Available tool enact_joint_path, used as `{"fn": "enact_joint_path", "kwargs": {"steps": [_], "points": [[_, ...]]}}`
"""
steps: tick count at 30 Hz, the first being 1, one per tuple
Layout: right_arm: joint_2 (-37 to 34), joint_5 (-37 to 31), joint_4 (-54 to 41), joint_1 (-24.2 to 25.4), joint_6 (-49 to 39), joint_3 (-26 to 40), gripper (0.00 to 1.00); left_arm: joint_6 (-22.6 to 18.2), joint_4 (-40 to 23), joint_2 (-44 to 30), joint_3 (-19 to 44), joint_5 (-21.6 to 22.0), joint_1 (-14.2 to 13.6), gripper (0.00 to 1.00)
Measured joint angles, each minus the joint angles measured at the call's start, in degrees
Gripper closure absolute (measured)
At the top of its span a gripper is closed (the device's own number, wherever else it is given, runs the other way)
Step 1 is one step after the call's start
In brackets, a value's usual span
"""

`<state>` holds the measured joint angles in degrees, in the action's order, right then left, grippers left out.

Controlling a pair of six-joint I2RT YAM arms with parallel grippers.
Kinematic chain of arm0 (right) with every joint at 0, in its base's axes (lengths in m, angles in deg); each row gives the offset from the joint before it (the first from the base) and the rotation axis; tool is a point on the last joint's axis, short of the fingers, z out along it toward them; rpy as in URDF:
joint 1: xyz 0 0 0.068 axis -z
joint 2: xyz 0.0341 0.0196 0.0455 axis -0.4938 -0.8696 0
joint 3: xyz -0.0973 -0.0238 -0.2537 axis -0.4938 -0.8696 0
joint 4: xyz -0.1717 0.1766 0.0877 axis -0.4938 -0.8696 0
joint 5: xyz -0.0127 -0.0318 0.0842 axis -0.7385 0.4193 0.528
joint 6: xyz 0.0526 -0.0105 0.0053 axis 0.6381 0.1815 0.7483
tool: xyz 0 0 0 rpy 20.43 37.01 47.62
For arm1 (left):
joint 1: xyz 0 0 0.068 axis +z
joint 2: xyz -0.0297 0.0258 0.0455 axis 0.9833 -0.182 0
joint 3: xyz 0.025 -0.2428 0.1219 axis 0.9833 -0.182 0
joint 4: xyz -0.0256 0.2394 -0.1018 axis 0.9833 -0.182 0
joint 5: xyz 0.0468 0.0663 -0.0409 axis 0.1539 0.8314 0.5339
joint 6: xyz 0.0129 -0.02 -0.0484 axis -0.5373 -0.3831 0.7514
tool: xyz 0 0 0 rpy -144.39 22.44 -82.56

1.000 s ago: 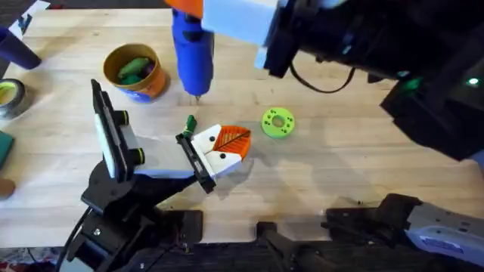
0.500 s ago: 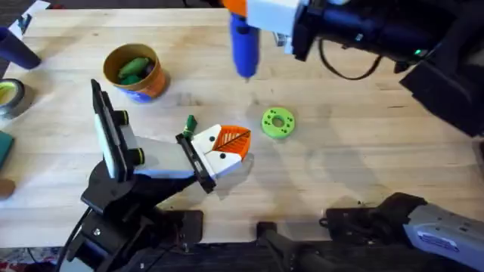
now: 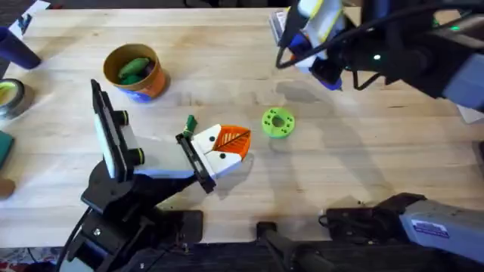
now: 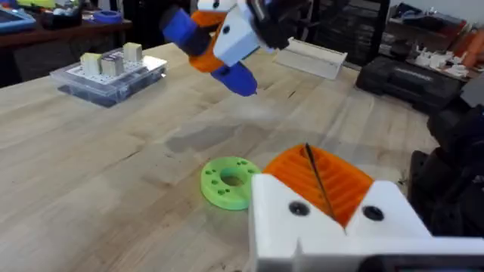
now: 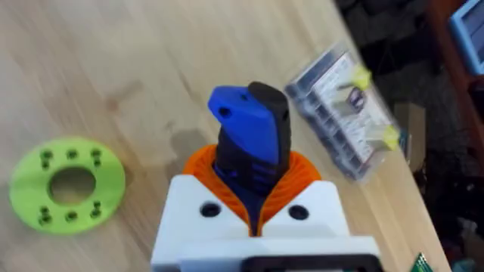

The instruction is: Pick up the gripper from the table and insert it into the empty holder that is missing its gripper. Then pick up a screw, insert it into the mounting hole, and use the screwdriver to tighten it. Finally, clean up the table by picking up the vegetable and placing it into the bucket.

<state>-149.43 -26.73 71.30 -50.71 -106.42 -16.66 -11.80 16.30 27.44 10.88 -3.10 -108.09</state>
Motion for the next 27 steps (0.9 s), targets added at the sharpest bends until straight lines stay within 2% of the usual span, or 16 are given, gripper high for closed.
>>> {"fn": "enact_joint_path", "kwargs": {"steps": [5, 10, 12, 15, 18, 19, 22, 24, 27], "points": [[-8.25, -4.17, -1.92, 0.04, -6.53, 0.02, 0.98, 0.0, 0.0, 0.02, 0.0, 0.02, 0.0, 0.985], [-14.53, -5.75, -1.83, 0.04, -8.76, 0.02, 0.98, 0.0, 0.0, 0.02, 0.0, 0.02, 0.0, 0.986], [-15.83, -5.96, -1.77, 0.04, -8.85, 0.02, 0.931, 0.0, 0.0, 0.02, 0.0, 0.0, 0.0, 0.985], [-16.4, -6.27, -1.72, 0.04, -7.56, 0.02, 0.736, 0.0, 0.0, 0.02, 0.0, 0.0, 0.0, 0.986], [-16.37, -6.42, -1.57, 0.04, -5.67, 0.02, 0.7, 0.0, 0.0, 0.02, 0.0, 0.02, 0.0, 0.985], [-16.37, -6.45, -1.55, 0.04, -4.64, 0.02, 0.65, 0.0, 0.0, 0.0, 0.0, 0.0, 0.0, 0.985], [-16.22, -6.6, -1.59, 0.04, -1.85, 0.02, 0.319, 0.0, 0.0, 0.02, 0.0, 0.0, 0.0, 0.986], [-15.6, -6.64, -1.73, 0.04, 0.11, 0.02, 0.048, 0.0, 0.0, 0.02, 0.0, 0.02, 0.0, 0.985], [-13.51, -6.59, -2.78, 0.04, 3.16, 0.02, 0.008, 0.0, 0.0, 0.02, 0.0, 0.0, 0.0, 0.986]]}}
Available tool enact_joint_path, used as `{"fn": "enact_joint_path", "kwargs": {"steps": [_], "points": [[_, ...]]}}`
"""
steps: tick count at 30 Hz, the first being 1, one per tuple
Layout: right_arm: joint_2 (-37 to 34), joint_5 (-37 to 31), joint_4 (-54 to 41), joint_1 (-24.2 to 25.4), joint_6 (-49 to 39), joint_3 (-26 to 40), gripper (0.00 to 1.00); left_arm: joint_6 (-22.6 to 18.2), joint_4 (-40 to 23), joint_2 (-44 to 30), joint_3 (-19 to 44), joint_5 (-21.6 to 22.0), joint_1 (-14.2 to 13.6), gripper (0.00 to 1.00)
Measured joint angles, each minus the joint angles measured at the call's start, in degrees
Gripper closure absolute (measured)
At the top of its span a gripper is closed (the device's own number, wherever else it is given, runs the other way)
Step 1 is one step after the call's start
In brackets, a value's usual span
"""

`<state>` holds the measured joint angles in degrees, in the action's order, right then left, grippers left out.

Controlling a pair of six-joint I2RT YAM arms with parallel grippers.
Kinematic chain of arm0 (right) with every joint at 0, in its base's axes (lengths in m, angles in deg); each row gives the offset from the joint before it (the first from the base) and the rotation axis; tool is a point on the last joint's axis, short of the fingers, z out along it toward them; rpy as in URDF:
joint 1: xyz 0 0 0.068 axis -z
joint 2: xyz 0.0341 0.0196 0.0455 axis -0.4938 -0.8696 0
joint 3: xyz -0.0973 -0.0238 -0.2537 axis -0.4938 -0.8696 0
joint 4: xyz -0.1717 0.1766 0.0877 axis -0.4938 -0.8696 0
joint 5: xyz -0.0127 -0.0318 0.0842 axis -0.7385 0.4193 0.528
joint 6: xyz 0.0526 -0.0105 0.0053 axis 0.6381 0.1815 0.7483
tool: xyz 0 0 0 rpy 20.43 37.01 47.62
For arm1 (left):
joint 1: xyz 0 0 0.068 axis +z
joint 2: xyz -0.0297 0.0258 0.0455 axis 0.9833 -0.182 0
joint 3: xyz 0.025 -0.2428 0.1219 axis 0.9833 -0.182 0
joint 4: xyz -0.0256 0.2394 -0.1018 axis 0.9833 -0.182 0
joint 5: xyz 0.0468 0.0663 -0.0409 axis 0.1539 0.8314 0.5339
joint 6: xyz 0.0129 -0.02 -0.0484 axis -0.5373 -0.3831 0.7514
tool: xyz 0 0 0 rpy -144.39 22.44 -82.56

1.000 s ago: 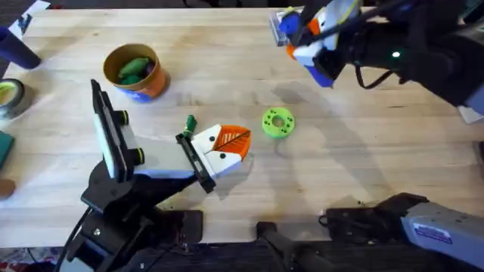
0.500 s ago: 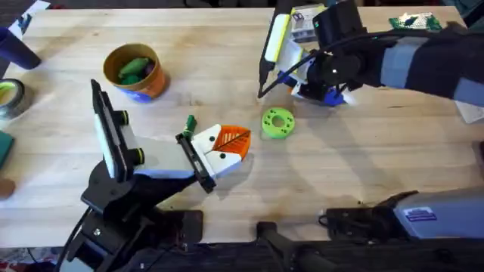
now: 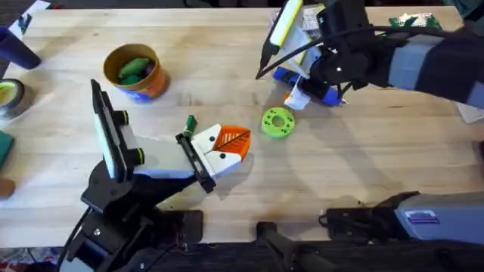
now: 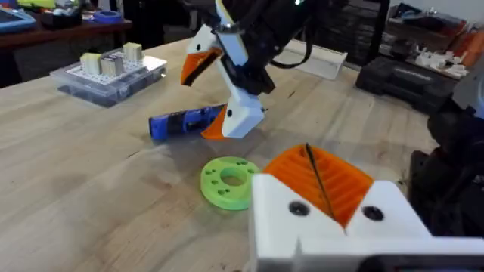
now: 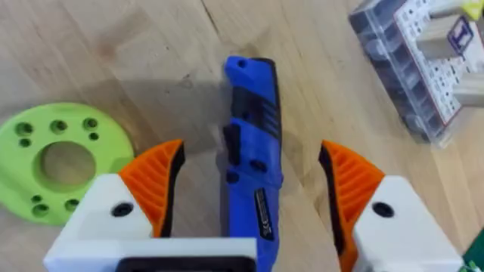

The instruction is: Pick up the gripper from the table and insert it into the empty holder that is missing its gripper. Then pick up a screw, insert it into the mounting hole, and use the screwdriver to tighten it. Finally, clean up the table by picking up the vegetable and placing it into the bucket.

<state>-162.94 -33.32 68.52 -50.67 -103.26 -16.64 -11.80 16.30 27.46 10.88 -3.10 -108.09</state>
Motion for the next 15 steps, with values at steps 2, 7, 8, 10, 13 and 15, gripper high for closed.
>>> {"fn": "enact_joint_path", "kwargs": {"steps": [2, 7, 8, 10, 13, 15], "points": [[2.41, 0.67, -1.58, 0.0, 1.41, 0.09, 0.007, 0.0, 0.0, 0.0, 0.0, 0.02, 0.0, 0.985], [10.96, 4.25, -6.5, -0.02, 6.44, 0.3, 0.007, 0.0, 0.0, 0.0, 0.0, 0.02, 0.0, 0.986], [12.76, 5.19, -7.3, -0.02, 8.12, 0.45, 0.007, 0.0, 0.0, 0.0, 0.0, 0.0, 0.0, 0.986], [16.78, 7.26, -9.14, 0.0, 11.94, 0.63, 0.007, 0.0, 0.0, 0.0, 0.0, 0.02, 0.0, 0.985], [22.32, 10.93, -10.65, -0.02, 17.97, 0.87, 0.007, 0.0, 0.0, 0.0, 0.0, 0.02, 0.0, 0.985], [25.24, 13.01, -11.07, -0.02, 21.61, 0.94, 0.006, 0.0, 0.0, 0.0, 0.0, 0.0, 0.0, 0.986]]}}
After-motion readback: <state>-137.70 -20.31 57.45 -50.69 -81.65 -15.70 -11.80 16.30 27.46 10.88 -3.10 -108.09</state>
